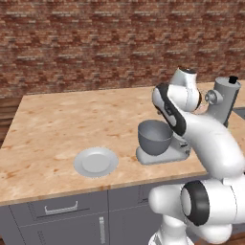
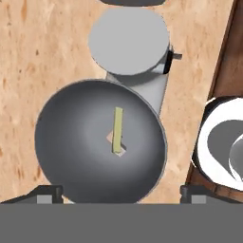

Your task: Add butter and sugar cubes to the stand mixer bowl and then turn on the stand mixer to begin making frosting.

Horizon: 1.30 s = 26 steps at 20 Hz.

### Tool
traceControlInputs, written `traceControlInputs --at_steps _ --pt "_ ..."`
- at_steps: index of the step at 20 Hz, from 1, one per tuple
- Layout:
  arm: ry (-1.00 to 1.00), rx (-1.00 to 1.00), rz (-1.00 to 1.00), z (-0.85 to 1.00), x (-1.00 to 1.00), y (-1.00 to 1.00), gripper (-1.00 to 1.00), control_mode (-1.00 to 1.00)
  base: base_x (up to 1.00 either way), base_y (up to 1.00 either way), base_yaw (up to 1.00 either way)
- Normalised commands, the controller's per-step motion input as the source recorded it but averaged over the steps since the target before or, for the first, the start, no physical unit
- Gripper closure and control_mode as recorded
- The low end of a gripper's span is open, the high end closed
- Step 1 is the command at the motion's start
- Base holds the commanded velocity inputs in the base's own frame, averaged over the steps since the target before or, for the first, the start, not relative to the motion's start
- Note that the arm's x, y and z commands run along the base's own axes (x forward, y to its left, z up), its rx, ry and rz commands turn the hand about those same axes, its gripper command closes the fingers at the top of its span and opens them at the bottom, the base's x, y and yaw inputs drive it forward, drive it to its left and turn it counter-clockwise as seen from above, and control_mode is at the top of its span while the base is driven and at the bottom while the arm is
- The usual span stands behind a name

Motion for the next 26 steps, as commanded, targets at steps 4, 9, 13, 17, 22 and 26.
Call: traceControlInputs --at_steps 4,9,13,17,22,26 --pt "-0.03 0.07 0.00 0.96 -0.70 -0.48 -1.00 -1.00 0.00 0.00 0.00" --pt "-0.06 0.11 -0.01 0.29 -0.41 -0.83 -1.00 -1.00 0.00 0.00 0.00" --pt "-0.35 0.14 0.00 0.00 -0.23 -0.77 -1.00 -1.00 0.00 0.00 0.00" --pt "-0.39 0.15 0.00 0.00 -0.16 -0.68 -1.00 -1.00 0.00 0.00 0.00" --pt "-0.35 0.12 -0.02 0.00 0.02 -0.68 -1.00 -1.00 0.00 0.00 0.00" --pt "-0.27 0.08 -0.03 0.00 0.00 -0.57 -1.00 -1.00 0.00 0.00 0.00"
